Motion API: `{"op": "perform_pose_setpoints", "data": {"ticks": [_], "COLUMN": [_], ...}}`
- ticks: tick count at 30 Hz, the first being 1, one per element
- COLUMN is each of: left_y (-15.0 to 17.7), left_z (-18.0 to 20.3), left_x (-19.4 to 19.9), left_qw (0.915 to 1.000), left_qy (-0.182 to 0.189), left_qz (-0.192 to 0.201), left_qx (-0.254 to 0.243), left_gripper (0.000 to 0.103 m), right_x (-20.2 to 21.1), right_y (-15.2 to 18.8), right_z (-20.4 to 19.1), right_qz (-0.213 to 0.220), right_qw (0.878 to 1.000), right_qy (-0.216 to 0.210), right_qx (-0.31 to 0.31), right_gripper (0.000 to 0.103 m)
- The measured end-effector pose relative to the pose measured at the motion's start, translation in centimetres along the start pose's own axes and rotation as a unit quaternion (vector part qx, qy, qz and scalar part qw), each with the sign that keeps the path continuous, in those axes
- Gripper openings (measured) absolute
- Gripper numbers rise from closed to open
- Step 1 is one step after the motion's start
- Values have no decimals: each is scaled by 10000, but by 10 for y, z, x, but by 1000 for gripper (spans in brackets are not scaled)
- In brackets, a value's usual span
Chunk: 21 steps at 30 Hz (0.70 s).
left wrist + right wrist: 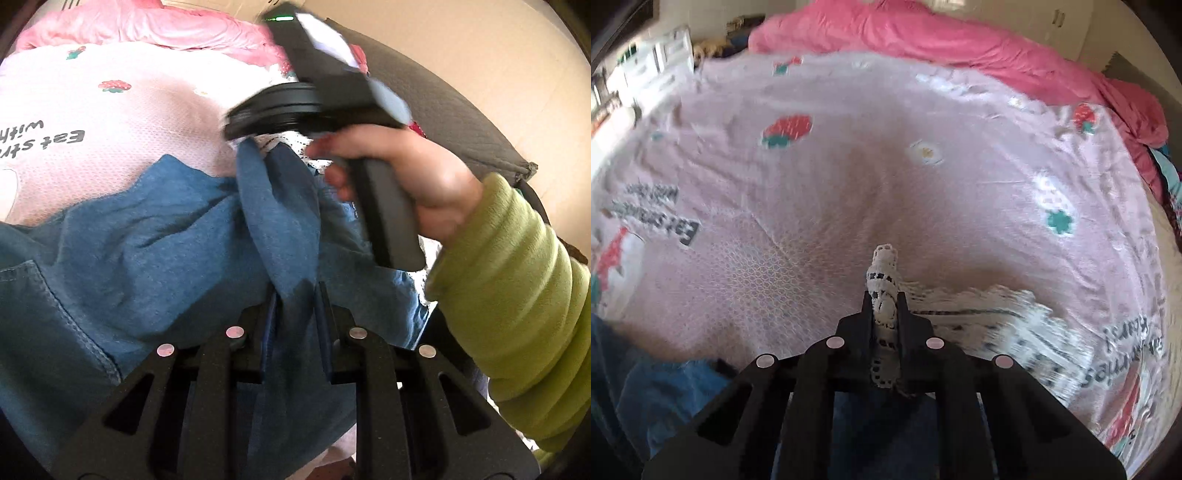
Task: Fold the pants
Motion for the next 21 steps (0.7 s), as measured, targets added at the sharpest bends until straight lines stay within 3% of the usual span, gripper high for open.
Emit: {"op": "perform_pose_setpoints", "data": {"ticks": [5, 11, 17, 21], "left_y": [0, 1, 6, 13], "left_z": [-1, -3, 5, 15], "left_x": [0, -9, -3, -3], "left_qw": [9997, 9987, 9959, 9918], "left_qy": [-215, -466, -742, -918], "left_qz": [19, 29, 47, 22], "left_qx": [-111, -181, -513, -886], "left_gripper": [14, 14, 13, 10], "right_x": [49, 106, 126, 115], "right_y": [32, 98, 174, 226], "right_z": [42, 101, 135, 139], "right_qz": [461, 955, 989, 713], "right_qw": [9948, 9762, 9502, 9375], "right_qy": [-623, -1050, -1606, -1911], "right_qx": [-668, -1642, -2481, -2821], "right_gripper": [8, 8, 8, 9]}}
Point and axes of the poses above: each gripper's, at about its wrist camera, not at the fingertips, and x roughly against the way its jaws point, z to its right, y to its underside, the point moved 7 cm from there along -x, roughly the way its jaws point, and after that the axes turned 11 degrees about -z, right-handed, at the moved point
